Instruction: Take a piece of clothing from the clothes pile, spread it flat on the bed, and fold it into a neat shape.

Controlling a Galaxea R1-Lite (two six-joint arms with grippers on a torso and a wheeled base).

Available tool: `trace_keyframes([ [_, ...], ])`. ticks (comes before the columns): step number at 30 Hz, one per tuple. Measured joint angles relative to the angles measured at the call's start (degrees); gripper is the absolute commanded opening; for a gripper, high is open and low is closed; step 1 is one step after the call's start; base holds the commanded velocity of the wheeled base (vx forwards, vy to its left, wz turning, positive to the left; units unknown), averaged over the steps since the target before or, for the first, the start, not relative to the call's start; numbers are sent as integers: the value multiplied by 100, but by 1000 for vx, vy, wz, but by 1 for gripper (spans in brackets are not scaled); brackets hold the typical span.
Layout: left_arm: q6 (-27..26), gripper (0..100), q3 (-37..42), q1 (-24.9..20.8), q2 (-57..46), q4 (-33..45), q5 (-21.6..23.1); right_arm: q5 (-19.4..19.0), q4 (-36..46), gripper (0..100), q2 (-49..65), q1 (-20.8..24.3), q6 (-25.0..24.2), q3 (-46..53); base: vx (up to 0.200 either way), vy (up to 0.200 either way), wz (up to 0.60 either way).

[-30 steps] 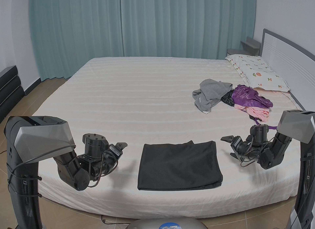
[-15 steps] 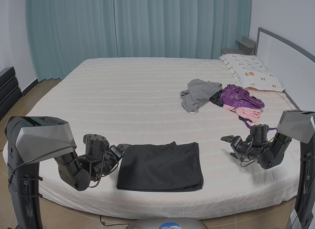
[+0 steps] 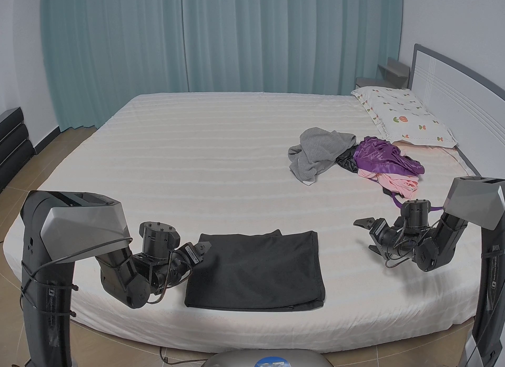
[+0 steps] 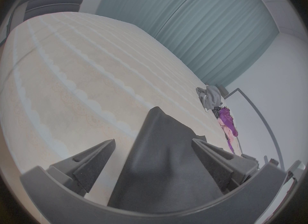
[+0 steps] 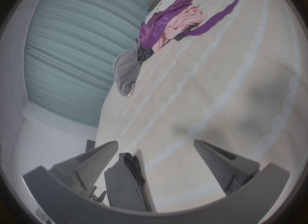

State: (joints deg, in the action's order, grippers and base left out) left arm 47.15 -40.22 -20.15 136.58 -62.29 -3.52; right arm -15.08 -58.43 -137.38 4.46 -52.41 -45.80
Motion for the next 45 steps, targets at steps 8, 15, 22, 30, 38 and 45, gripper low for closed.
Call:
trace_keyframes([
  [8, -148, 100, -96, -95, 160, 0, -28, -2, 0, 100, 0, 0, 7, 0, 0, 0, 0],
  [15, -399, 100, -195, -190, 283, 2, -49, 0, -4, 100, -2, 0, 13, 0, 0, 0, 0],
  [22, -506, 100, -241, -254, 361, 6, -66, -2, -24, 100, -24, 7, 55, 2, 0, 0, 0],
  [30, -501, 0, -254, -265, 380, 16, -68, -2, -28, 100, -35, 7, 55, 7, 0, 0, 0],
  [38, -475, 0, -243, -256, 388, 11, -74, 0, -26, 100, -39, 9, 55, 22, 0, 0, 0],
  [45, -402, 0, -221, -254, 369, 11, -93, -2, -35, 100, -44, 9, 57, 33, 0, 0, 0],
])
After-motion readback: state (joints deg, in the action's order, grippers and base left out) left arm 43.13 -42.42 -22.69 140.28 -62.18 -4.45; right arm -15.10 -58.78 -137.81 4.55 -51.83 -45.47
